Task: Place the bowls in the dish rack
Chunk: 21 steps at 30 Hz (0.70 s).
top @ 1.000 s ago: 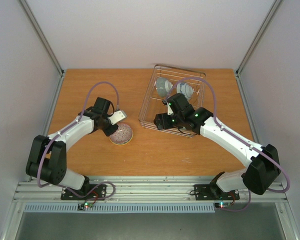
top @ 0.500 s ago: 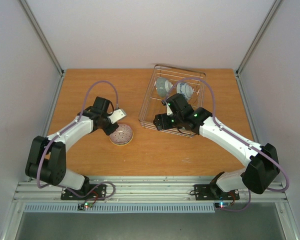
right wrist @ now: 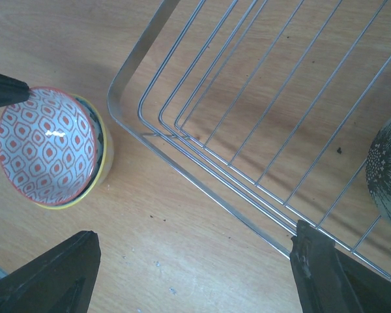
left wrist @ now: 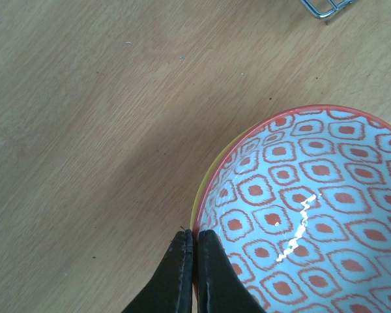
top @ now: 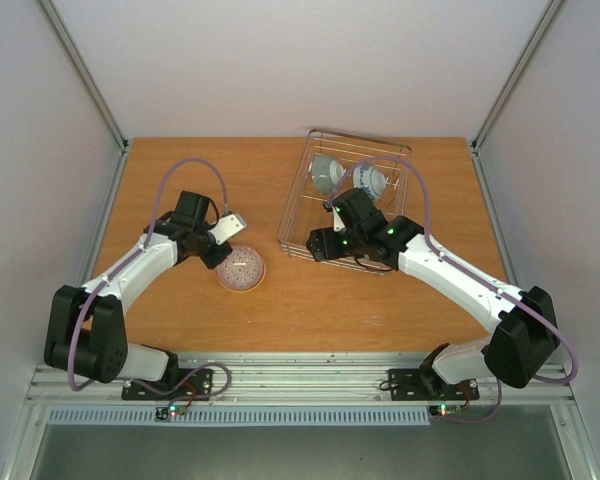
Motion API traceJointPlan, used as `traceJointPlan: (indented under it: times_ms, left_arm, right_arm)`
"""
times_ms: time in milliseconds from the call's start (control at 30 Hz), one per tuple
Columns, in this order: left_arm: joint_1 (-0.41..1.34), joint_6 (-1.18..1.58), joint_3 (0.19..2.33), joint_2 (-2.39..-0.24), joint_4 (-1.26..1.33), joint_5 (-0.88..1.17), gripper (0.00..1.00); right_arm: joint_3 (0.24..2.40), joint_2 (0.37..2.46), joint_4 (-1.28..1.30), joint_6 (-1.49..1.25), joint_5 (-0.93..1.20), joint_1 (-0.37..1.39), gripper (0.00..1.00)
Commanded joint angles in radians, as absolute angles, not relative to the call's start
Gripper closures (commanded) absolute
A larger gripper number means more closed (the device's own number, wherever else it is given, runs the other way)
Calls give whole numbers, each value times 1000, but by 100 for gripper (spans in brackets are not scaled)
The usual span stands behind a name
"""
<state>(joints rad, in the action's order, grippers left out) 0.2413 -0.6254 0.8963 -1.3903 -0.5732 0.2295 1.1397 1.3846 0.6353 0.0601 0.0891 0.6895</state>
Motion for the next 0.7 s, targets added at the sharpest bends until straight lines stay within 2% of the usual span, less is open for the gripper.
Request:
traceJointPlan:
  times_ms: [0,67,200,367,467,667]
  left_arm:
    - [234,-634,892,-1402,-589,204,100]
    - [234,-628,881,-1403,-569,182,96]
    - [235,-618,881,-1403,-568,175,79]
    - [235,-615,883,-1423,-571,173,69]
    - [234,-614,882,-1437,-576,180,66]
    - [235,-613,881,-1455,-588,202,68]
  right_arm:
    - [1131,1377,617,45,101,698,19]
    - [1131,1376,617,45,103,699,19]
    - [1132,1380,615,46,104,701,19]
    - [1134,1381,615,43,105,702,19]
    - [1132,1381,615,44,102,703,20]
    - [1132,1385,615,42,101,706,19]
